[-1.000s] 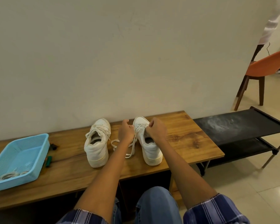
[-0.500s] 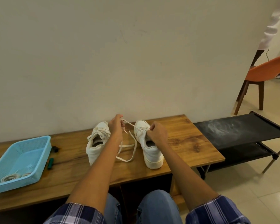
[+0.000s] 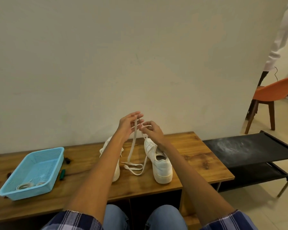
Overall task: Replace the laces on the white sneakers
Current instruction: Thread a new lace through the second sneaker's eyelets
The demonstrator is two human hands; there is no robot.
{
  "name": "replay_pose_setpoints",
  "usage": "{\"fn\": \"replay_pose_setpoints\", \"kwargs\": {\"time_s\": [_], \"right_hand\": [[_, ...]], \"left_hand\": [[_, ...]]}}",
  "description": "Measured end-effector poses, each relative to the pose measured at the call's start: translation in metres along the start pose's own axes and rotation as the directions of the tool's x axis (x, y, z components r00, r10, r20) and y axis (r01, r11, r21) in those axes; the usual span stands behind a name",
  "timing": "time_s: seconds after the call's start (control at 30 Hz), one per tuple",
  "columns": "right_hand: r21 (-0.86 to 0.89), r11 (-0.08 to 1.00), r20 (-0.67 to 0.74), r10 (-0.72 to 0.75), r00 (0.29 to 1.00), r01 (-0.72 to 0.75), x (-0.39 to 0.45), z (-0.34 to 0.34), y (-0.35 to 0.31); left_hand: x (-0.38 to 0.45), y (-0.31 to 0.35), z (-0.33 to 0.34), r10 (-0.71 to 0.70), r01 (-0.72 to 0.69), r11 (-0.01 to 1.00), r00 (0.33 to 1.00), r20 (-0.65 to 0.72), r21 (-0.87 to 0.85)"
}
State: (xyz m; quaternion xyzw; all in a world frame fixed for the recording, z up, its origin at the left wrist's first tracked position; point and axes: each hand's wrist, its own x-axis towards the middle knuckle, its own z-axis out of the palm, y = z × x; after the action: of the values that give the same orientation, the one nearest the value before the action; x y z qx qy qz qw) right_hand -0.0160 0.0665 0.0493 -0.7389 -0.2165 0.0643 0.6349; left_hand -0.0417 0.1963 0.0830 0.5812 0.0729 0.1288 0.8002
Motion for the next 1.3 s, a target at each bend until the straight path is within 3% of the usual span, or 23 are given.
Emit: {"fn": "replay_pose_setpoints", "kwargs": {"time_s": [0.1,0.2,0.27,0.33,0.43,0.57,0.63,0.73,0.8,0.83,0.87,0.93,0.97,1.07,1.17,1.3], "right_hand": [[0.152,0.980,0.174,0.104,0.979,-0.131,-0.002,0.001,-0.017],[0.105,0.959,0.396,0.204,0.895,-0.265,-0.005,-0.013,-0.016],[0.048,0.955,0.436,0.242,0.867,-0.291,-0.006,-0.024,-0.013],[0.029,0.950,0.378,0.277,0.883,-0.311,-0.006,-0.038,-0.010],[0.000,0.931,0.232,0.354,0.906,-0.364,-0.008,-0.060,-0.004],[0.052,0.919,-0.071,0.393,0.917,-0.390,-0.007,-0.080,0.003],[0.098,0.926,-0.170,0.376,0.911,-0.364,-0.005,-0.085,0.003],[0.088,0.943,-0.196,0.332,0.923,-0.321,-0.001,-0.088,0.001],[-0.044,0.958,-0.096,0.278,0.956,-0.283,0.001,-0.086,-0.002],[-0.125,0.959,-0.017,0.254,0.967,-0.254,0.001,-0.082,-0.002],[-0.196,0.956,0.062,0.235,0.970,-0.219,0.001,-0.076,-0.003],[-0.290,0.944,0.150,0.210,0.966,-0.160,0.002,-0.065,-0.004],[-0.308,0.940,0.163,0.203,0.965,-0.146,0.003,-0.060,-0.003],[-0.283,0.947,0.201,0.214,0.956,-0.152,0.007,-0.052,-0.004],[-0.222,0.959,0.246,0.231,0.941,-0.177,0.009,-0.057,-0.003],[-0.215,0.962,0.156,0.205,0.966,-0.170,0.012,-0.063,0.005]], "left_hand": [[-0.003,-0.005,0.009,0.048,-0.046,0.997,0.998,-0.033,0.060],[-0.002,-0.013,0.005,0.098,-0.076,0.971,0.992,-0.086,0.225],[0.000,-0.018,-0.002,0.154,-0.088,0.920,0.977,-0.146,0.381],[0.003,-0.025,-0.010,0.235,-0.075,0.864,0.935,-0.267,0.499],[0.004,-0.035,-0.019,0.258,0.002,0.849,0.871,-0.418,0.528],[0.006,-0.050,-0.026,0.127,0.189,0.766,0.893,-0.432,0.615],[0.004,-0.056,-0.025,-0.037,0.307,0.650,0.926,-0.375,0.695],[-0.010,-0.056,-0.018,-0.349,0.457,0.386,0.877,-0.331,0.801],[-0.012,-0.053,-0.006,-0.228,0.342,0.265,0.931,-0.286,0.902],[-0.012,-0.050,0.003,-0.084,0.258,0.268,0.966,-0.244,0.928],[-0.009,-0.046,0.012,0.029,0.175,0.341,0.980,-0.197,0.924],[-0.003,-0.040,0.034,0.087,0.027,0.588,0.992,-0.096,0.809],[-0.003,-0.039,0.042,0.071,-0.016,0.659,0.997,-0.041,0.752],[-0.005,-0.041,0.049,0.021,-0.057,0.627,0.998,0.056,0.777],[-0.001,-0.053,0.034,0.011,-0.045,0.590,0.999,0.048,0.806],[0.003,-0.062,0.018,-0.052,-0.043,0.683,0.993,0.108,0.729]]}}
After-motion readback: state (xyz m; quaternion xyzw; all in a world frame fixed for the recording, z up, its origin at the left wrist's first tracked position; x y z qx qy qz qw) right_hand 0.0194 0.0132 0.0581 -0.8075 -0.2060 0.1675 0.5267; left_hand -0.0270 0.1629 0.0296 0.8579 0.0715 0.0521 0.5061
